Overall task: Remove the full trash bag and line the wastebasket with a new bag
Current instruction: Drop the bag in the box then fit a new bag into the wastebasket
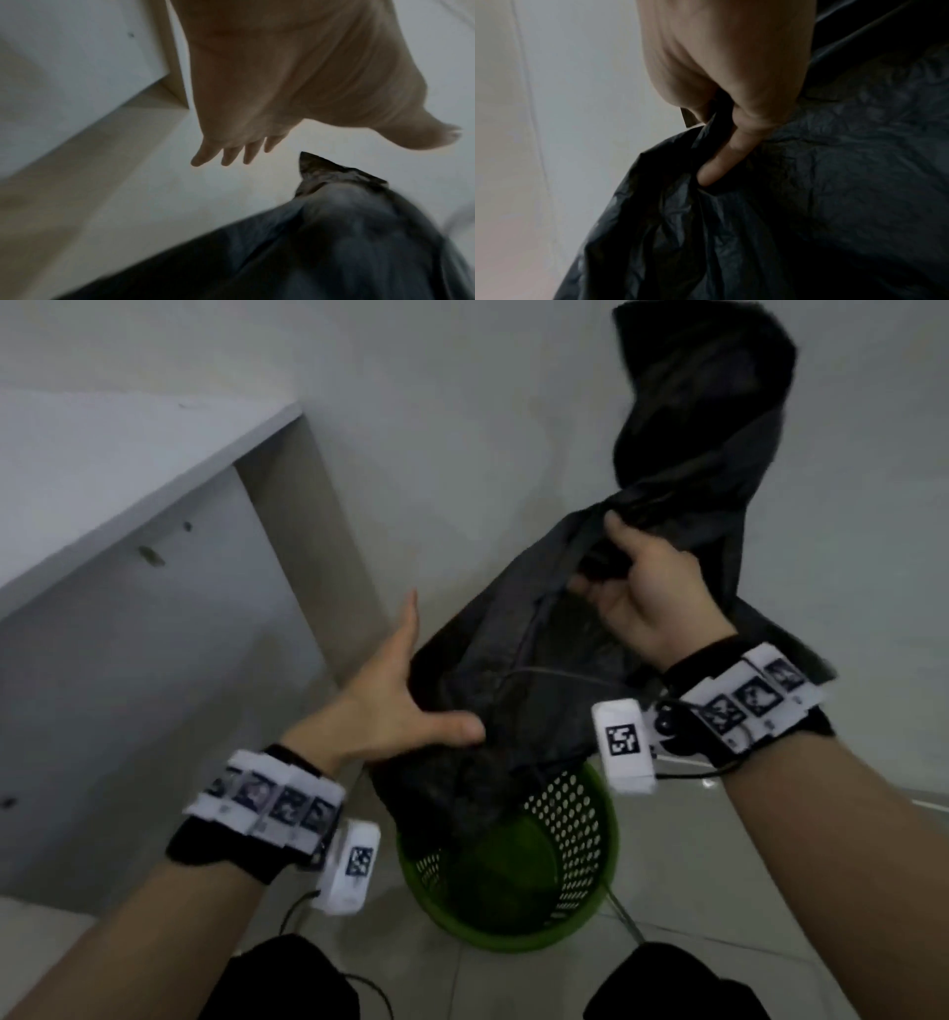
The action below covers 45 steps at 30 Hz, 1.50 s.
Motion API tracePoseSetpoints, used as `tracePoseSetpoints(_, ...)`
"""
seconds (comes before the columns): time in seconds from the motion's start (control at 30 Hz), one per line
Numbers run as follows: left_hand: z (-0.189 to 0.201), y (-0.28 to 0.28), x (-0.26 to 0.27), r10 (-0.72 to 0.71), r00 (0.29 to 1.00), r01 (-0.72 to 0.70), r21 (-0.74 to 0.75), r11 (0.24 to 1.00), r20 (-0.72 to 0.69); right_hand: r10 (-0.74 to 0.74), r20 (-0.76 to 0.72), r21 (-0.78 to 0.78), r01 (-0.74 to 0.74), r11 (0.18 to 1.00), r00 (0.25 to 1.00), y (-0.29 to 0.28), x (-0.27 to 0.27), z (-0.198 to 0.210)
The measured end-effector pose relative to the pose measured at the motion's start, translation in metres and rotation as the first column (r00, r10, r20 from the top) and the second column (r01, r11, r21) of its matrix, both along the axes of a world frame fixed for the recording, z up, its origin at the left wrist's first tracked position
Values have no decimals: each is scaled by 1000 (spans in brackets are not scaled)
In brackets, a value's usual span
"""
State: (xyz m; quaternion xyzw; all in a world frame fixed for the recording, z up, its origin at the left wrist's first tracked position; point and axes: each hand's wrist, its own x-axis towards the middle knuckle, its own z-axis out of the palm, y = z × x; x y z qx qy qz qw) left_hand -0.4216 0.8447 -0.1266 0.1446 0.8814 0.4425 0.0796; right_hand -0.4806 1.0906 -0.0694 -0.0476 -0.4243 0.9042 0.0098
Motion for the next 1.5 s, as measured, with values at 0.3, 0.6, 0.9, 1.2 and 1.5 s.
tracePoseSetpoints(0.3,7,4,-30,363,925,-377,147,915,111,191,313,686,-361,632,930,46,43,-28)
tracePoseSetpoints(0.6,52,38,1,-126,925,-91,530,843,359,536,-322,943,315,108,780,-31,52,-58)
tracePoseSetpoints(0.9,11,-29,20,29,984,-95,372,923,178,153,-277,908,207,364,949,-3,25,-46)
tracePoseSetpoints(1.2,48,-28,6,199,980,-122,813,569,8,241,-237,690,-11,724,941,-27,46,-31)
tracePoseSetpoints(1.5,48,-42,9,175,970,-48,578,815,-167,-56,-196,884,201,421,979,10,57,-31)
